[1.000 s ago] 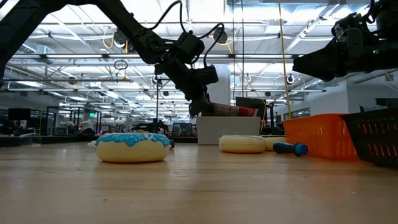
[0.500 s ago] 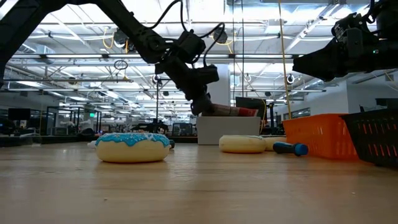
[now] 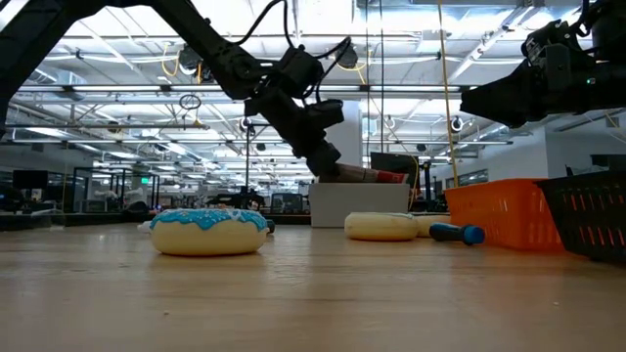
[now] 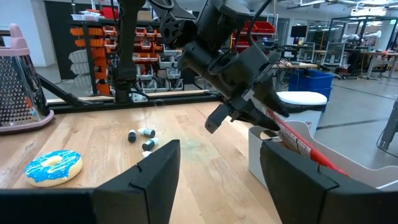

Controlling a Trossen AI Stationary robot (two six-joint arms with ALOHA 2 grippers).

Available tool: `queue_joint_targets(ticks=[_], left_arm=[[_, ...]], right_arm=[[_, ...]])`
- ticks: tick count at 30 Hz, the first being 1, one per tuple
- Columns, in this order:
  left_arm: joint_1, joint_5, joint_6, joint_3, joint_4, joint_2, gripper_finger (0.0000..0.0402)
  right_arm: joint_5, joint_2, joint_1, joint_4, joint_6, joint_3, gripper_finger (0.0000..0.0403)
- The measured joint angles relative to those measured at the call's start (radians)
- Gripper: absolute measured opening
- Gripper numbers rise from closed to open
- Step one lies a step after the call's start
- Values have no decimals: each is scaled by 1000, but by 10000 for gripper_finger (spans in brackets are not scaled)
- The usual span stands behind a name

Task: Pick & Place Food Item
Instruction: Stack the popcorn bag into the gray bin

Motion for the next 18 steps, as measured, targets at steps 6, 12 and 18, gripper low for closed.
queue_joint_targets(ticks=[6, 12, 18], left_arm=[[-16, -190, 5, 0, 78, -10, 252], [-38, -244, 25, 1, 114, -58, 301], [-71, -114, -45, 1, 52, -124, 316]], right_arm=[[0, 0, 0, 0, 0, 0, 210], [0, 0, 0, 0, 0, 0, 210], [0, 0, 0, 0, 0, 0, 210]])
